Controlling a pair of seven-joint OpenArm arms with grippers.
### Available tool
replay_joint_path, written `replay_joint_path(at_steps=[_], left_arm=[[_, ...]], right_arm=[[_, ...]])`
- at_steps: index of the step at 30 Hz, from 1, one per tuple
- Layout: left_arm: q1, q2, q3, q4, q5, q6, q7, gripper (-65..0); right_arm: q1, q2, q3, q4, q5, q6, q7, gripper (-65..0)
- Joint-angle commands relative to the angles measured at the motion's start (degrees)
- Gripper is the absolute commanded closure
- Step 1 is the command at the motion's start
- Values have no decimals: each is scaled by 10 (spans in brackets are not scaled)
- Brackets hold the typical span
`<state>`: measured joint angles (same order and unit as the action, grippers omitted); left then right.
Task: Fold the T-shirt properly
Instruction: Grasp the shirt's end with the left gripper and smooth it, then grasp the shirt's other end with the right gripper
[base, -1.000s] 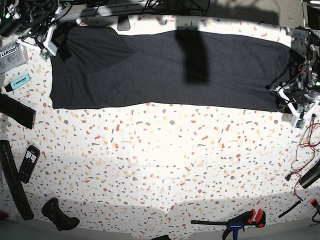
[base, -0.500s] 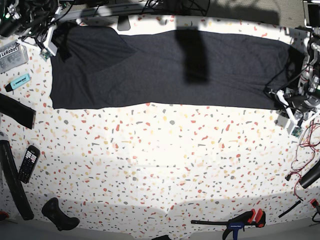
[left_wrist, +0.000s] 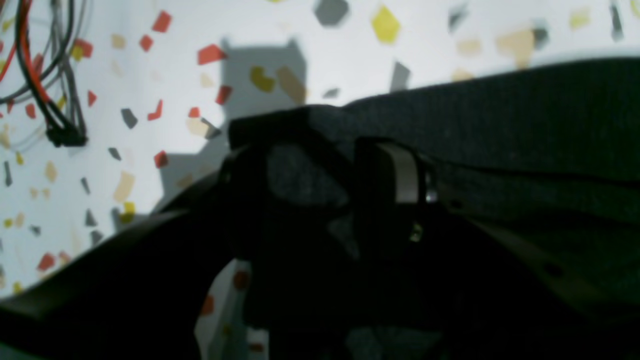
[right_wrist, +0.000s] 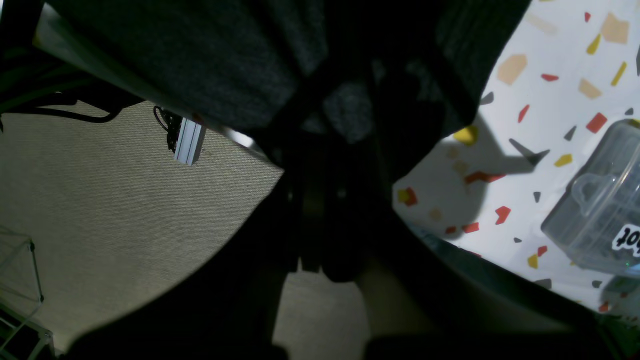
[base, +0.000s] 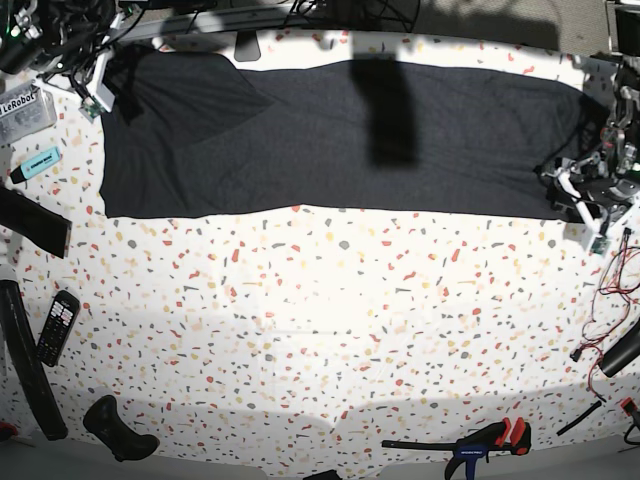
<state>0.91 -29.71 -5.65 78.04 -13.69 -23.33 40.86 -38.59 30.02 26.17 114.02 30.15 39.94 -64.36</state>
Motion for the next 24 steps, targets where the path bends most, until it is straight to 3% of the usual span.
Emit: replay_joint_path(at_steps=[1,7,13,20,24], left_arm=[[-7,-8,-3,-3,6,2,2,-324],[-9,-8,-3,-4,6,2,-2,-306],[-9,-8,-3,5,6,2,21,-3],[-9,-8,-3,52,-2,44,39,0],[-7,-9,-3,75,0,45,50,0]], right_arm=[[-2,8,5,8,1,1,3,0],[-2,8,5,8,1,1,3,0],[-2,8,5,8,1,1,3,0],[-2,7,5,8,1,1,3,0],[-2,7,5,8,1,1,3,0]])
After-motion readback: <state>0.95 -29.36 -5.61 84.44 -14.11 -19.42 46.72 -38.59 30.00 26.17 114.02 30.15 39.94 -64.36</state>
